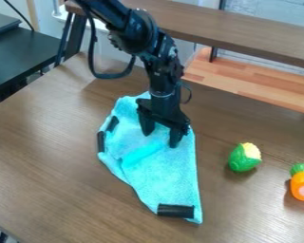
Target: Move cloth to the right of the table
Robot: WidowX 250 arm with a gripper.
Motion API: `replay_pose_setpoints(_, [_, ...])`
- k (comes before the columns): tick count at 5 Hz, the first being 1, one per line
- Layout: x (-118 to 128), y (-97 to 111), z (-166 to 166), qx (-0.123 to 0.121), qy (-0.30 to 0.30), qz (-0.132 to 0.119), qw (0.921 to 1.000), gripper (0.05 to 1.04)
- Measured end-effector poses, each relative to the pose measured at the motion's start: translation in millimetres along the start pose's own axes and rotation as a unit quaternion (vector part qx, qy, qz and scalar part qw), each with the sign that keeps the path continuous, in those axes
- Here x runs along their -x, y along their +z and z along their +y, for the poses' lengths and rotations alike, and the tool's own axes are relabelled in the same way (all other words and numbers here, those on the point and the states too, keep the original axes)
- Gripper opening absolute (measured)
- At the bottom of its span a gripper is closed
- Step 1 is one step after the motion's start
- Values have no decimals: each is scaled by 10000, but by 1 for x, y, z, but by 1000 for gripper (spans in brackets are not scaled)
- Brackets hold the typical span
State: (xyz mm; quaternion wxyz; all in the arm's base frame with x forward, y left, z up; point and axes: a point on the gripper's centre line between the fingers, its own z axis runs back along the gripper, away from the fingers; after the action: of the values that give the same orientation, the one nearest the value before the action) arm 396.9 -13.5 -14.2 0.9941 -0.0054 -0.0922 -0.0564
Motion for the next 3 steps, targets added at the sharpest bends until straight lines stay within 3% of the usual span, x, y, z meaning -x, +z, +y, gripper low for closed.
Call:
replay_pose_setpoints(1, [5,-1,8,-123,-61,-19,9999,1001])
replay_pose_setpoints(3, [33,5,52,-126,-143,81,9998,999])
